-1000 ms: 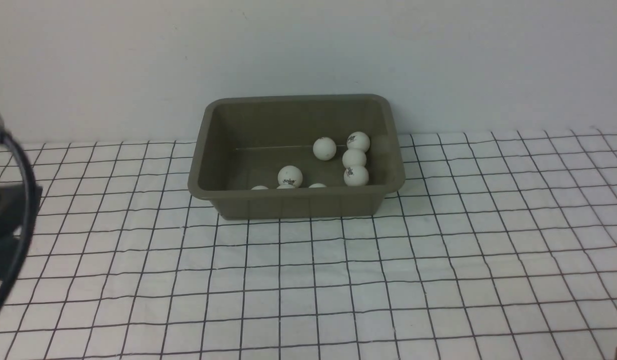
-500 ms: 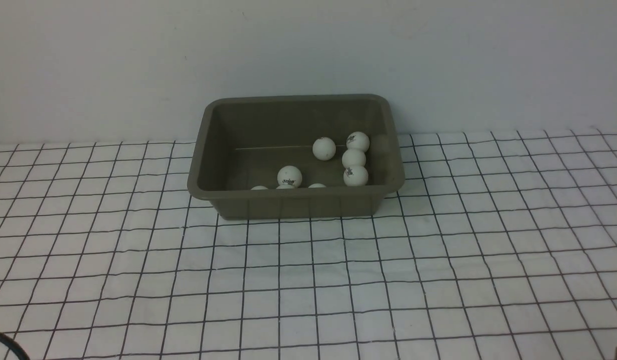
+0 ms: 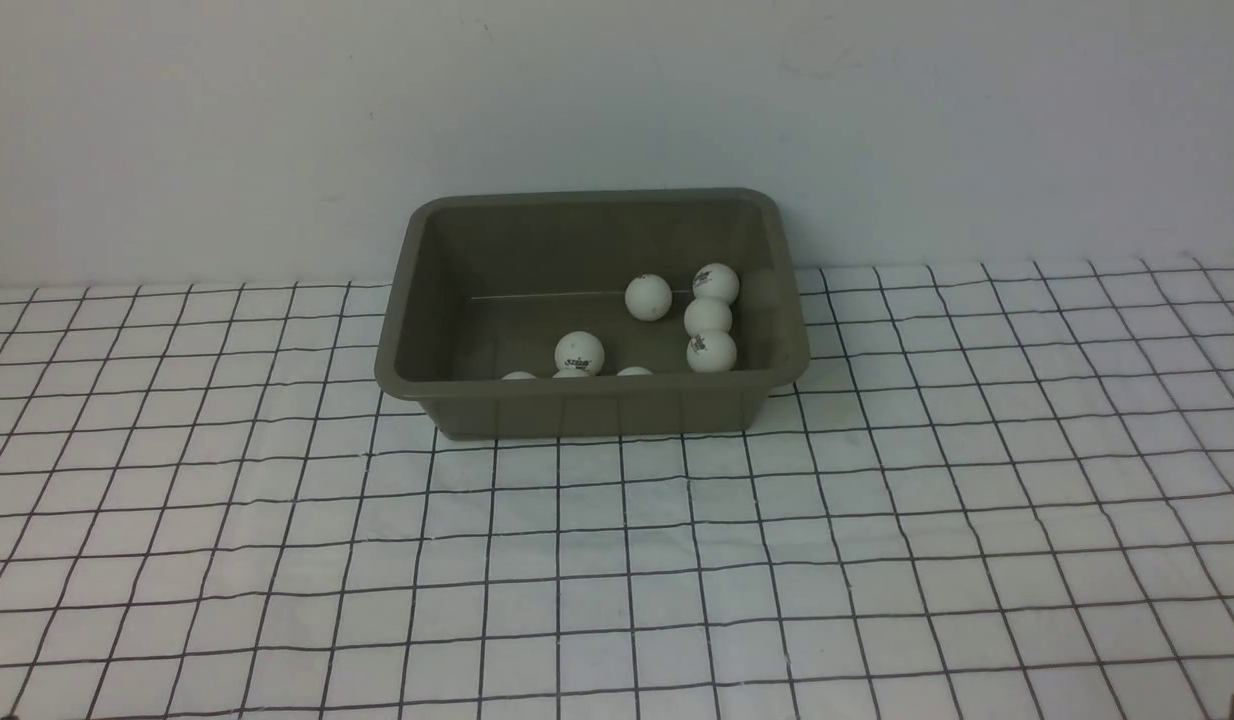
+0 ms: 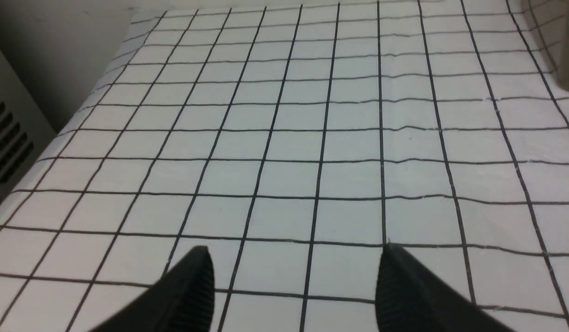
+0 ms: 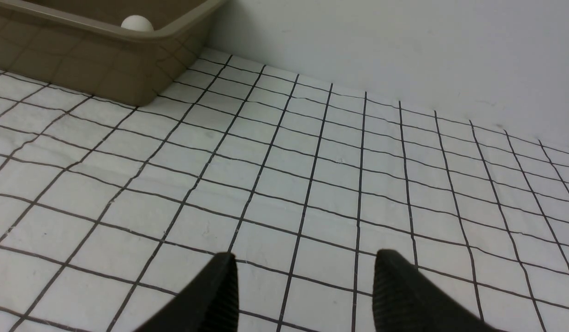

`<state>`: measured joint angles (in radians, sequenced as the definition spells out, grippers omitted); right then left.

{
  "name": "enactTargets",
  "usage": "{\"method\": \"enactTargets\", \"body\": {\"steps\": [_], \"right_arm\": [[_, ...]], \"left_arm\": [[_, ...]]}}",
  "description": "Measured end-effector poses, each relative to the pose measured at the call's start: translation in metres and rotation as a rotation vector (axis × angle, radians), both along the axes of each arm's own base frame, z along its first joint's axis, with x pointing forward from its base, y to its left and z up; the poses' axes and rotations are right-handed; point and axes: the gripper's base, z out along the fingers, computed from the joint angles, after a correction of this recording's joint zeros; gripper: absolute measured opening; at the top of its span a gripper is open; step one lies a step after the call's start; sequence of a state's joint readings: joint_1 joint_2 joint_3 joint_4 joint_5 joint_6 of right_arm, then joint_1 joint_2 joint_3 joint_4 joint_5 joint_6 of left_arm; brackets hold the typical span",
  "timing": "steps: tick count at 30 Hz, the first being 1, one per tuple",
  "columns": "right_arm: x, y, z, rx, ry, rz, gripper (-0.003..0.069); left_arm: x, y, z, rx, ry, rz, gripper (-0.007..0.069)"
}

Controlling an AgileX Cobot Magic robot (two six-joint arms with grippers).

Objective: Put the table tennis balls into the box on the white checkered tablecloth.

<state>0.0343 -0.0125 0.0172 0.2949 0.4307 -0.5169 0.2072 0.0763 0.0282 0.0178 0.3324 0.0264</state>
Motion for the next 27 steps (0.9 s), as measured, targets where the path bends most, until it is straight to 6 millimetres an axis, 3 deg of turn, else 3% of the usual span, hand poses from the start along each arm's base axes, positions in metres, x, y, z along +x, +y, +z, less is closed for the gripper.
{"method": "enactTargets", "body": {"steps": [27], "right_arm": [[0.0,0.0,0.0,-0.001,0.0,0.0,0.0369]], "left_arm": [[-0.0054,-0.0012,0.0008,0.002,-0.039,0.002,0.0426]]}}
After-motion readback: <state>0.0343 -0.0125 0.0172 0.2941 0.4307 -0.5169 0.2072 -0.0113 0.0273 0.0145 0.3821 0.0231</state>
